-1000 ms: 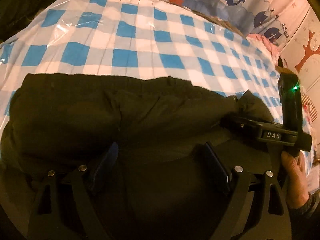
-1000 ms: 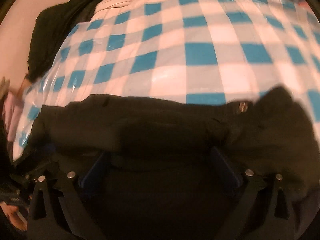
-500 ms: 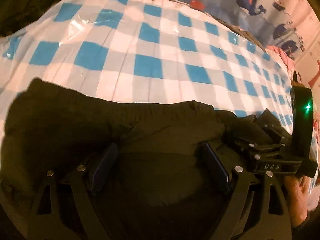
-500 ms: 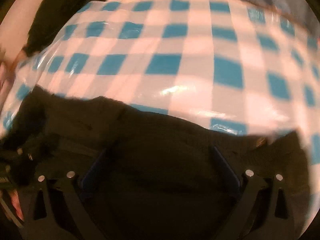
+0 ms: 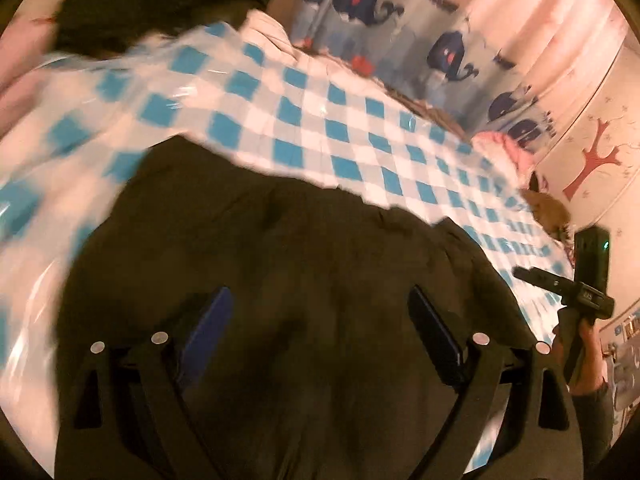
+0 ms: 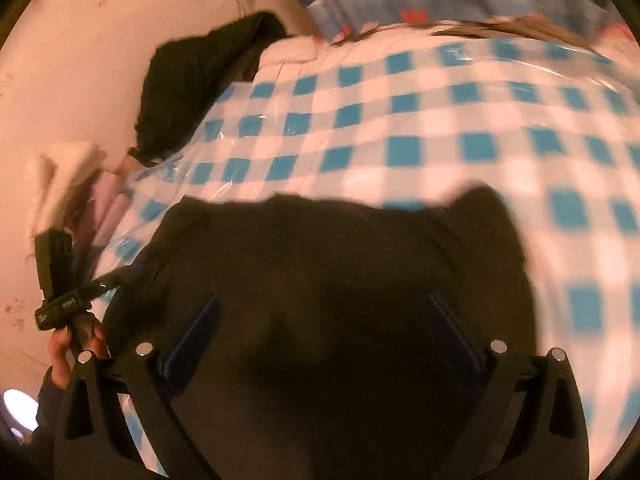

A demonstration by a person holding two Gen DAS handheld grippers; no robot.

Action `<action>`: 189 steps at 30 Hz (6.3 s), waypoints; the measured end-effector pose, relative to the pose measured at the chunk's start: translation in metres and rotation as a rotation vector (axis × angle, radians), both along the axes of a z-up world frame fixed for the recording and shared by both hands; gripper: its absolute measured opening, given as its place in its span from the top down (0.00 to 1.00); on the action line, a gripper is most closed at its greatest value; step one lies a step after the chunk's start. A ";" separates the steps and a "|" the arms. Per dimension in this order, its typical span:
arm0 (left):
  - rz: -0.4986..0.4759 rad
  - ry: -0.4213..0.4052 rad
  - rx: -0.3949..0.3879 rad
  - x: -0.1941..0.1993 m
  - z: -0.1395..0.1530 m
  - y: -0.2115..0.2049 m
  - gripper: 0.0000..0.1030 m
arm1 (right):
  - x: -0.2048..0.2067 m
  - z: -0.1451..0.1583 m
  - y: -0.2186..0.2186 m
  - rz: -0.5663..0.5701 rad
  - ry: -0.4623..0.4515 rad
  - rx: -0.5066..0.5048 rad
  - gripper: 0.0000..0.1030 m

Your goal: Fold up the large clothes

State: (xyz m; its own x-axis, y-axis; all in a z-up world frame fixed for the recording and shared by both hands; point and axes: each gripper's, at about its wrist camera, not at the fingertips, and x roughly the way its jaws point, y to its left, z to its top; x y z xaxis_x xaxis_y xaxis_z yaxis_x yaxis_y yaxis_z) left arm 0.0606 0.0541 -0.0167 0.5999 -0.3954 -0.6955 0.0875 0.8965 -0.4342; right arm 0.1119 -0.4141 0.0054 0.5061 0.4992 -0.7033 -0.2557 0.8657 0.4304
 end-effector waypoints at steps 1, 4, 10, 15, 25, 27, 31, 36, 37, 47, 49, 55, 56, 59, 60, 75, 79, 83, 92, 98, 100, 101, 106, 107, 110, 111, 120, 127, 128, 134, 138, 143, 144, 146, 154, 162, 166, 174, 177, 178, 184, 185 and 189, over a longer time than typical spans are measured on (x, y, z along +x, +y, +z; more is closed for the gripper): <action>0.021 0.003 -0.019 -0.021 -0.001 0.015 0.17 | -0.023 -0.006 -0.023 -0.033 0.012 0.028 0.07; 0.147 0.043 -0.111 -0.088 -0.019 0.074 0.17 | -0.068 -0.033 -0.075 -0.109 0.076 0.121 0.07; 0.278 0.152 -0.272 -0.136 -0.056 0.127 0.17 | -0.091 -0.075 -0.093 -0.128 0.142 0.211 0.07; 0.271 0.194 -0.319 -0.123 -0.071 0.121 0.17 | -0.078 -0.083 -0.071 -0.105 0.131 0.149 0.07; 0.151 0.296 -0.226 -0.064 -0.107 0.054 0.50 | -0.066 -0.086 -0.026 0.053 0.114 0.117 0.61; 0.101 0.284 -0.219 -0.067 -0.094 0.043 0.68 | -0.079 -0.075 -0.029 0.076 0.100 0.148 0.67; 0.023 0.291 -0.247 -0.097 -0.068 0.037 0.77 | -0.123 -0.053 -0.044 0.103 0.069 0.199 0.70; -0.065 0.334 -0.262 -0.167 -0.048 0.036 0.68 | -0.205 -0.054 -0.065 0.117 0.098 0.201 0.64; -0.071 0.356 -0.245 -0.178 -0.051 0.039 0.57 | -0.218 -0.063 -0.067 0.107 0.122 0.172 0.53; 0.375 0.246 -0.140 -0.247 -0.025 0.131 0.22 | -0.232 -0.013 -0.105 -0.124 -0.048 0.118 0.20; 0.419 0.076 -0.046 -0.241 0.010 0.123 0.21 | -0.209 0.000 -0.080 -0.083 -0.066 0.065 0.16; -0.075 -0.104 0.067 -0.133 0.040 -0.037 0.16 | -0.096 -0.024 0.021 0.019 -0.024 -0.094 0.16; -0.116 -0.090 0.091 -0.108 0.031 -0.062 0.16 | -0.078 -0.032 0.033 0.027 -0.011 -0.115 0.16; -0.127 -0.001 0.141 -0.056 -0.008 -0.086 0.16 | -0.046 -0.069 0.050 0.012 0.037 -0.220 0.13; -0.100 0.043 0.167 -0.041 -0.024 -0.089 0.16 | -0.036 -0.086 0.050 0.009 0.070 -0.237 0.11; 0.105 0.112 0.016 -0.018 -0.052 -0.002 0.16 | 0.024 -0.080 0.074 0.036 0.097 -0.272 0.07; 0.091 0.148 -0.012 -0.016 -0.087 0.003 0.16 | 0.040 -0.119 0.067 0.030 0.197 -0.150 0.06; 0.082 0.175 -0.008 -0.018 -0.083 0.003 0.16 | 0.027 -0.088 0.044 -0.002 0.175 -0.084 0.06; 0.123 0.141 -0.084 -0.036 -0.091 0.026 0.16 | -0.011 -0.130 -0.052 -0.174 0.183 -0.034 0.06; 0.122 0.124 -0.080 -0.052 -0.062 0.025 0.16 | -0.062 -0.060 -0.031 -0.166 -0.030 -0.092 0.07; 0.124 0.078 -0.105 -0.074 -0.040 0.033 0.16 | -0.106 -0.018 -0.001 -0.052 -0.155 -0.114 0.07; 0.128 0.058 -0.115 -0.090 -0.029 0.037 0.15 | -0.135 0.001 0.024 0.047 -0.204 -0.094 0.07; 0.147 0.072 -0.187 -0.156 -0.008 0.061 0.15 | -0.223 0.001 0.126 0.527 -0.034 0.214 0.07; 0.156 0.076 -0.206 -0.171 -0.006 0.067 0.15 | -0.238 -0.007 0.147 0.579 -0.007 0.227 0.07; 0.181 0.093 -0.248 -0.205 -0.008 0.078 0.15 | -0.276 -0.058 0.212 0.708 0.161 0.273 0.07; 0.186 0.102 -0.270 -0.216 -0.012 0.081 0.15 | -0.278 -0.070 0.225 0.707 0.182 0.259 0.07; 0.168 0.224 -0.485 -0.278 -0.065 0.076 0.15 | -0.223 -0.109 0.242 0.409 0.207 0.519 0.07; 0.174 0.243 -0.556 -0.274 -0.080 0.054 0.15 | -0.212 -0.080 0.231 0.367 0.154 0.632 0.07; 0.171 0.256 -0.569 -0.267 -0.082 0.048 0.15 | -0.212 -0.078 0.231 0.365 0.148 0.641 0.07; 0.211 0.263 -0.669 -0.239 -0.100 0.029 0.15 | -0.216 -0.079 0.223 0.373 0.144 0.672 0.07; 0.304 0.278 -0.678 -0.215 -0.114 0.022 0.14 | -0.241 -0.075 0.213 0.432 0.170 0.597 0.07; 0.330 0.166 -0.632 -0.213 -0.094 0.018 0.21 | -0.262 -0.003 0.158 0.335 -0.142 0.252 0.07; 0.328 0.152 -0.627 -0.213 -0.092 0.017 0.21 | -0.255 0.004 0.147 0.272 -0.175 0.188 0.07; 0.333 0.156 -0.629 -0.215 -0.098 0.016 0.21 | -0.234 0.007 0.125 0.131 -0.208 0.022 0.07; 0.412 0.229 -0.771 -0.232 -0.138 0.034 0.16 | -0.176 -0.088 0.104 0.076 -0.010 -0.227 0.07; 0.428 0.244 -0.858 -0.207 -0.147 0.034 0.12 | -0.180 -0.087 0.109 0.093 -0.017 -0.269 0.05; 0.424 0.220 -0.876 -0.211 -0.143 0.030 0.12 | -0.184 -0.089 0.109 0.097 -0.025 -0.268 0.05; 0.398 0.229 -0.795 -0.191 -0.138 0.025 0.57 | -0.190 -0.071 0.111 0.120 -0.025 -0.258 0.06; 0.375 0.204 -0.764 -0.197 -0.132 0.022 0.74 | -0.189 -0.041 0.119 0.108 -0.123 -0.241 0.06; 0.366 0.177 -0.716 -0.198 -0.123 0.017 0.75 | -0.184 -0.037 0.124 0.102 -0.140 -0.251 0.06; 0.339 0.134 -0.635 -0.194 -0.111 0.001 0.75 | -0.141 -0.086 0.169 0.164 -0.018 -0.436 0.05; 0.332 0.122 -0.621 -0.192 -0.108 0.001 0.76 | -0.140 -0.081 0.169 0.166 -0.009 -0.433 0.06; 0.313 0.090 -0.563 -0.184 -0.096 -0.011 0.76 | -0.132 -0.027 0.160 0.115 -0.130 -0.326 0.06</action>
State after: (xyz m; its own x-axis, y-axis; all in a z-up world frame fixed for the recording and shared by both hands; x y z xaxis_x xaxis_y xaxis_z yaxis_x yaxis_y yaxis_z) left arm -0.1237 0.0434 -0.1127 0.6950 -0.5304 -0.4854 -0.1991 0.5068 -0.8388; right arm -0.0206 -0.2537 -0.0218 0.5552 0.3177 -0.7686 -0.3932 0.9146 0.0940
